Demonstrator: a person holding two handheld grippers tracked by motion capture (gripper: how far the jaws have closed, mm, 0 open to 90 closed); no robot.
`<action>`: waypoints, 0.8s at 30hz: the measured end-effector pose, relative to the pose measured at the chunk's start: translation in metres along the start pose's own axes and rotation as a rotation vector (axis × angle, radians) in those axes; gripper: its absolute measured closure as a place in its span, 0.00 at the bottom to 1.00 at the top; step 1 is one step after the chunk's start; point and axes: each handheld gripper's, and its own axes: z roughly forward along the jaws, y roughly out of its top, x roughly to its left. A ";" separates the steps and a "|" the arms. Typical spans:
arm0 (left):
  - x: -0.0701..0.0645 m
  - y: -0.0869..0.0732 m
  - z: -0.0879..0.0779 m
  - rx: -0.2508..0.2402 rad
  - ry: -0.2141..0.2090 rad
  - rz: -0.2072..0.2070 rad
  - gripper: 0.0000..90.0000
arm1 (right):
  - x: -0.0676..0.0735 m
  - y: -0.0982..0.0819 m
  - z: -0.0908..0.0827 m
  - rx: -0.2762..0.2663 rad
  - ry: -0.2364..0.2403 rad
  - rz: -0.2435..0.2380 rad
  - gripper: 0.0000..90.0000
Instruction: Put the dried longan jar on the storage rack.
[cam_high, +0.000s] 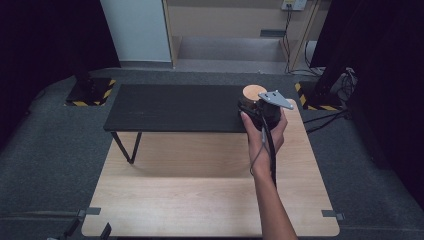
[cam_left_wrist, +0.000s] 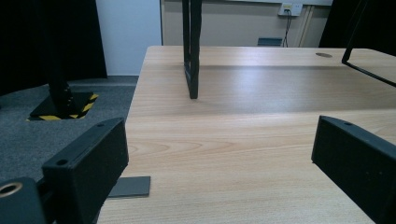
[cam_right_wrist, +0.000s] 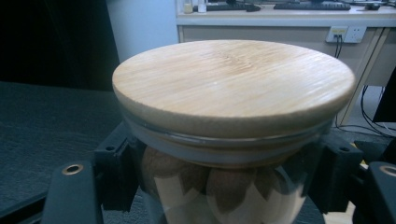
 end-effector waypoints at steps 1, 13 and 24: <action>0.000 0.000 0.000 0.000 0.000 0.000 0.03 | 0.000 -0.001 0.001 0.003 -0.001 -0.001 0.28; 0.002 0.000 0.003 0.006 -0.002 -0.001 0.03 | 0.003 -0.008 0.010 0.011 -0.007 -0.011 0.28; 0.002 0.000 0.005 0.009 -0.008 0.003 0.03 | 0.006 -0.011 0.011 0.001 -0.017 -0.018 0.28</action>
